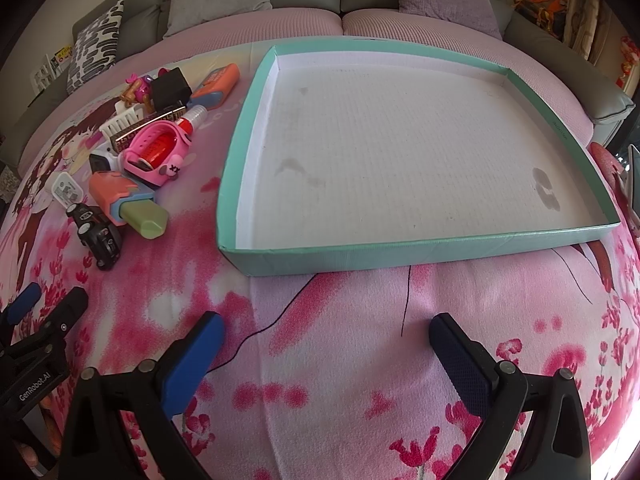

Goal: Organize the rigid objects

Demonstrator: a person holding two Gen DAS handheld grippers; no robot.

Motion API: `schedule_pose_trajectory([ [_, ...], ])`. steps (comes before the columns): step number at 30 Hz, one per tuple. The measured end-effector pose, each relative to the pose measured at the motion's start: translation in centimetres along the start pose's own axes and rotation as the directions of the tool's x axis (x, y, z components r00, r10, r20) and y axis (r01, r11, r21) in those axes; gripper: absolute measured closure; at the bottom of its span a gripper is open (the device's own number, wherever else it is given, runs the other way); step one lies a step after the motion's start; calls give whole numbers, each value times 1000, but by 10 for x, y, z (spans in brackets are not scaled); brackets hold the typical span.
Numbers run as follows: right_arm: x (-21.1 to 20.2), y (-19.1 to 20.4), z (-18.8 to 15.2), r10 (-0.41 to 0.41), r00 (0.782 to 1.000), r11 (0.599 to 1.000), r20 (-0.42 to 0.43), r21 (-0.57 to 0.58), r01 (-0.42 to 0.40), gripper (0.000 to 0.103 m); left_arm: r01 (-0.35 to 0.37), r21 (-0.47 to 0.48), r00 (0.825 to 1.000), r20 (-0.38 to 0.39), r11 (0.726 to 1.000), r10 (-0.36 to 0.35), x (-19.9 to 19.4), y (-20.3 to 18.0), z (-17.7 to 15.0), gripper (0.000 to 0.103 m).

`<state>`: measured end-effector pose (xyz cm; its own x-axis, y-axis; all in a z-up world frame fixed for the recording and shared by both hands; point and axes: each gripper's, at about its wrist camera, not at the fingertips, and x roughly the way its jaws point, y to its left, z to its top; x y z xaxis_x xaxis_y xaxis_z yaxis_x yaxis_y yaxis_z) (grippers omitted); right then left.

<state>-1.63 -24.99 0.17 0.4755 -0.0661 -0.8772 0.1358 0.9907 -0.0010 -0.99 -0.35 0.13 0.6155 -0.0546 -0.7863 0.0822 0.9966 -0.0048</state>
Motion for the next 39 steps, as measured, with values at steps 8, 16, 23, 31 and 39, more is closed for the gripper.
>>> schedule_pose_trajectory([
  [8, 0, 0, 0, 5, 1000, 1000, 1, 3, -5, 0, -9, 4, 1000, 0, 1000, 9, 0, -1, -1, 0],
  [16, -1, -1, 1, 3, 1000, 1000, -1, 2, -3, 0, -13, 5, 1000, -4, 1000, 13, 1, -3, 1, 0],
  [23, -1, -1, 1, 4, 1000, 1000, 0, 3, -4, 0, -10, 2, 1000, -4, 1000, 10, 2, -2, 1, 0],
  [31, -3, -2, 1, 5, 1000, 1000, 0, 3, -5, 0, -10, 6, 1000, -5, 1000, 10, 3, -2, 1, 0],
  [39, -3, -2, 1, 5, 1000, 1000, 1, 3, -5, 0, 4, 29, 999, -46, 1000, -2, 7, -3, 8, 0],
])
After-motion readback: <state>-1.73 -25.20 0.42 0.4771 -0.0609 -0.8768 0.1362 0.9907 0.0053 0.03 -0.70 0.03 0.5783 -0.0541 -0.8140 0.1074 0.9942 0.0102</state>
